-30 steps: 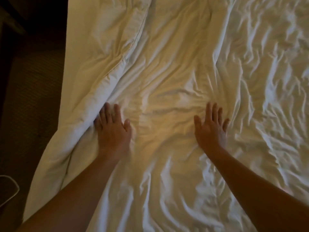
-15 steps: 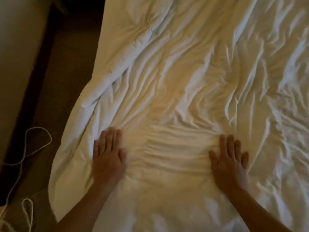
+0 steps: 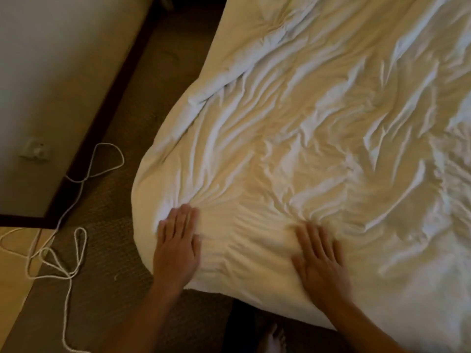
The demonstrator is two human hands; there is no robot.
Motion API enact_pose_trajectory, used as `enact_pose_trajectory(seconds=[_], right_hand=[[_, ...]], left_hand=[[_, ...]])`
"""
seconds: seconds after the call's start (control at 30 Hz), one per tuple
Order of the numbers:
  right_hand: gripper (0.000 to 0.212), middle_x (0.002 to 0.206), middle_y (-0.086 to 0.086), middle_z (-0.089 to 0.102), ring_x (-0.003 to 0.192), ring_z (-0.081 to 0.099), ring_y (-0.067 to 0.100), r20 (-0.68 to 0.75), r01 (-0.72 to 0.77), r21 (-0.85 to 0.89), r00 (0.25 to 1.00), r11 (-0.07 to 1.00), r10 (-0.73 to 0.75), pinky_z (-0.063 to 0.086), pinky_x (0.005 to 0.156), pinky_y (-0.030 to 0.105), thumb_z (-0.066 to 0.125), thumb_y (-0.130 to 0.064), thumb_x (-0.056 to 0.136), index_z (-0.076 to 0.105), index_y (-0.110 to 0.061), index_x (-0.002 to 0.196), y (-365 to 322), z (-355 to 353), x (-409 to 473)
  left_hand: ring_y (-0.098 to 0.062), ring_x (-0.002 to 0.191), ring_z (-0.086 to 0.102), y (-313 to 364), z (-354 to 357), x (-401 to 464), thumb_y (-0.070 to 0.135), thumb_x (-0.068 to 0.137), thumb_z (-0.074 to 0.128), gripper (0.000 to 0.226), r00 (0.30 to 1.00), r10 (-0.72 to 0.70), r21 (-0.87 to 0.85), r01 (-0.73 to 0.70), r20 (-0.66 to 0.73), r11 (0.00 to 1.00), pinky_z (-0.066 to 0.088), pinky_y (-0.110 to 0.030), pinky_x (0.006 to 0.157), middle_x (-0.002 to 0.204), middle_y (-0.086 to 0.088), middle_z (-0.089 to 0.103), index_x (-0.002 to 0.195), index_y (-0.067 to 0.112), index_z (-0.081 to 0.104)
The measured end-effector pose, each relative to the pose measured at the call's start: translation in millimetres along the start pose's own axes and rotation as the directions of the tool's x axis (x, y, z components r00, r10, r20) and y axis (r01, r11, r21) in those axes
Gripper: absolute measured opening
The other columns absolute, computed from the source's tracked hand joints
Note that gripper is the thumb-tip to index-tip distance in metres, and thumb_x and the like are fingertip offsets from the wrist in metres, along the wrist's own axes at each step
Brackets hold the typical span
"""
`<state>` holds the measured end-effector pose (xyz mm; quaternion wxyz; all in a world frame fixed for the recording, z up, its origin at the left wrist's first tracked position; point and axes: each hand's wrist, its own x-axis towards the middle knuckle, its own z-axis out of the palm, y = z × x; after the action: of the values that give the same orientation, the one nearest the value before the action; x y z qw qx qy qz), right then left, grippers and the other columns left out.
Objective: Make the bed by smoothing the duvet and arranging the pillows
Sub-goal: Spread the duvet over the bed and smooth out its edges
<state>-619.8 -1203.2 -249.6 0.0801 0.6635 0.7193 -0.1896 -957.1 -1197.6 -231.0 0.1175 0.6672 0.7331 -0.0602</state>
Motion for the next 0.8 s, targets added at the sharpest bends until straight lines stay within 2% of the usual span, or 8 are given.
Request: enact_pose_trajectory(seconds=[0.1,0.17,0.2,0.37,0.47,0.6,0.67,0.8], right_hand=[[0.068,0.167,0.002,0.007,0.153,0.007,0.027,0.106,-0.157,0.037,0.983,0.987,0.152,0.012,0.122,0.050,0.014,-0.059,0.098,0.005,-0.030,0.159,-2,-26,-23],[0.068,0.167,-0.002,-0.007,0.153,-0.007,0.021,0.181,-0.233,0.139,0.961,0.962,0.207,0.003,0.124,0.046,0.015,-0.060,0.100,-0.008,-0.032,0.157,-25,-49,-36],[0.069,0.167,-0.003,-0.010,0.153,-0.009,0.018,0.211,-0.250,0.196,0.955,0.948,0.208,0.001,0.123,0.044,0.018,-0.059,0.100,-0.010,-0.033,0.157,-41,-61,-41],[0.066,0.166,-0.009,-0.001,0.152,-0.005,0.009,0.212,-0.184,0.475,0.973,0.861,0.091,0.004,0.123,0.038,0.027,-0.056,0.101,0.003,-0.035,0.158,-129,-83,-54],[0.063,0.166,-0.012,0.005,0.152,0.001,0.006,0.203,-0.137,0.541,0.979,0.830,0.029,0.007,0.122,0.036,0.030,-0.055,0.101,0.008,-0.036,0.157,-180,-79,-51],[0.063,0.166,-0.013,0.003,0.151,-0.001,0.004,0.199,-0.099,0.563,0.980,0.821,-0.019,0.007,0.124,0.035,0.030,-0.055,0.101,0.006,-0.037,0.157,-243,-77,-30],[0.063,0.166,-0.013,0.004,0.151,-0.001,0.003,0.189,-0.103,0.552,0.982,0.827,-0.004,0.006,0.124,0.034,0.030,-0.054,0.102,0.007,-0.036,0.157,-270,-76,-10],[0.062,0.165,-0.012,0.012,0.151,0.006,0.005,0.126,-0.154,0.551,0.987,0.820,0.101,0.012,0.124,0.035,0.037,-0.050,0.102,0.013,-0.035,0.157,-312,-74,45]], left_hand=[[-0.025,0.153,-0.004,-14,-30,-16,0.039,0.103,0.022,0.058,0.975,-0.171,-0.111,0.187,0.139,0.976,0.010,-0.049,0.122,0.166,-0.003,-0.005,0.158,0.027,0.008],[-0.027,0.152,-0.005,-14,-52,-28,0.037,0.104,0.028,0.059,0.962,-0.214,-0.226,0.249,0.167,0.942,0.010,-0.048,0.123,0.166,-0.005,-0.008,0.158,0.026,0.008],[-0.028,0.152,-0.002,-15,-62,-34,0.037,0.104,0.031,0.058,0.960,-0.232,-0.296,0.270,0.156,0.916,0.012,-0.047,0.123,0.166,-0.006,-0.005,0.158,0.026,0.011],[-0.021,0.151,0.010,-34,-85,-44,0.032,0.105,0.038,0.049,0.915,-0.366,-0.630,0.385,0.166,0.675,0.019,-0.043,0.120,0.164,-0.003,0.015,0.153,0.024,0.032],[-0.020,0.147,0.025,-61,-90,-29,0.032,0.105,0.036,0.046,0.891,-0.414,-0.699,0.418,0.188,0.581,0.023,-0.041,0.118,0.158,-0.003,0.030,0.150,0.019,0.038],[-0.018,0.128,0.049,-103,-89,5,0.039,0.103,0.035,0.043,0.886,-0.409,-0.757,0.417,0.217,0.502,0.042,-0.041,0.106,0.141,0.001,0.052,0.141,0.023,0.049],[-0.018,0.125,0.050,-124,-85,33,0.038,0.104,0.035,0.042,0.884,-0.406,-0.779,0.420,0.233,0.467,0.042,-0.037,0.098,0.140,-0.001,0.053,0.141,0.022,0.049],[-0.027,0.134,0.044,-170,-75,110,0.028,0.105,0.041,0.043,0.800,-0.463,-0.835,0.513,0.382,0.199,0.035,-0.039,0.107,0.147,-0.008,0.047,0.145,0.012,0.045]])
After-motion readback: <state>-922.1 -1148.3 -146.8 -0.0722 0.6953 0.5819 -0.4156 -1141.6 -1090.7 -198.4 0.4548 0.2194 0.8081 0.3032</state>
